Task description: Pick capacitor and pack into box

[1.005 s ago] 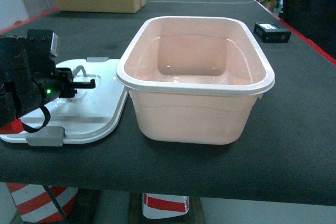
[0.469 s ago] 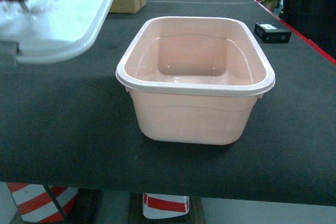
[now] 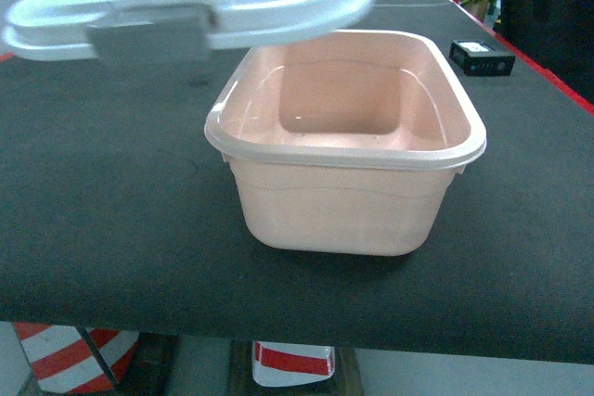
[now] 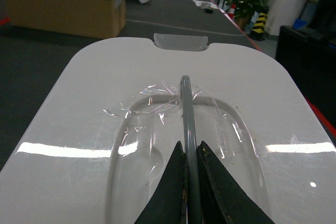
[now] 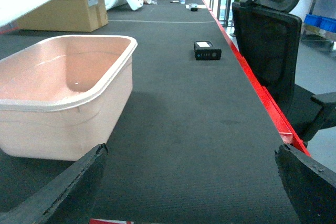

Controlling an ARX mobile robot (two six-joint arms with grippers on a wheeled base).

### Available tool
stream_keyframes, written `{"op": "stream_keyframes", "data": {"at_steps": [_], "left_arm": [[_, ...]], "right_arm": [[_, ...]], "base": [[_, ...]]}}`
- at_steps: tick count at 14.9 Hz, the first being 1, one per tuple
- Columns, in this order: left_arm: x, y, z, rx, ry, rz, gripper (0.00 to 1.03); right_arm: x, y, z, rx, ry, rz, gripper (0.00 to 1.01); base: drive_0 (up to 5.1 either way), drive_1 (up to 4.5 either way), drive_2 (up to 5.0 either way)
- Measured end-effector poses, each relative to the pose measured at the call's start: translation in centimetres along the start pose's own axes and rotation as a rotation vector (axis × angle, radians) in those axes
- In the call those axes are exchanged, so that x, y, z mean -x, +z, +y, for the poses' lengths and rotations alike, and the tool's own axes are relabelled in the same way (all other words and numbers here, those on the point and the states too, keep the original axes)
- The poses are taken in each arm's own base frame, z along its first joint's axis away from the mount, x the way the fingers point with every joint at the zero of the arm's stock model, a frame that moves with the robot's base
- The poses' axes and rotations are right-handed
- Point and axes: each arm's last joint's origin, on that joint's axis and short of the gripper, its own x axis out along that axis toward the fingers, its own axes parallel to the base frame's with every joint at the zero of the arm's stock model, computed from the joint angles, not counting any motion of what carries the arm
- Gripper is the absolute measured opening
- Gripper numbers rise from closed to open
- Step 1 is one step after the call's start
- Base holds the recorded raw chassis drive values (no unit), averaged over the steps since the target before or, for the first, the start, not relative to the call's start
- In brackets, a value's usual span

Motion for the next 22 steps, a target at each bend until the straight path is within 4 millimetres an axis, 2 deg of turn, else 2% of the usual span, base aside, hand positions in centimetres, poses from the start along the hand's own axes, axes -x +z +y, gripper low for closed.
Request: {"op": "stream_keyframes", "data": {"at_steps": [1,3,4,6,7,11,18,22], "left_arm": [[-0.1,-1.0,-3.2,-0.002,-0.018,0.005,0.02],[-0.1,-1.4,-4.5,-0.003,-0.023,0.009,0.02],[-0.1,-2.1,-6.0,-0.006,-0.03,0.02,0.02],[-0.5,-4.8,-10.0,-0.033,-0.023,0.06,0.02],[-1.1,-5.6,-10.9,-0.043,-0.002,0.068,0.02],[-3.5,-7.7,-11.5,-0.064,0.103,0.098,0.02],[-5.7,-6.1,-9.7,-0.098,0.048,0.14,0.02],[-6.0,-7.1,-9.6,-0.127,0.032,0.173,0.02]], "right_arm": [[0.0,0.0,0.0,0.0,0.0,0.0,0.98],[0.0,0.0,0.0,0.0,0.0,0.0,0.98],[0.0,0.0,0.0,0.0,0.0,0.0,0.98],[0.0,0.0,0.0,0.0,0.0,-0.001,0.98],[0.0,0.0,0.0,0.0,0.0,0.0,0.98],[0.0,0.0,0.0,0.0,0.0,-0.001,0.98],[0.0,0.0,0.0,0.0,0.0,-0.001,0.98],[0.0,0.0,0.0,0.0,0.0,-0.001,0.98]], "base": [[0.0,0.0,0.0],[0.0,0.0,0.0],[0.0,0.0,0.0],[0.0,0.0,0.0],[0.0,0.0,0.0],[0.0,0.0,0.0],[0.0,0.0,0.0],[0.0,0.0,0.0]]}}
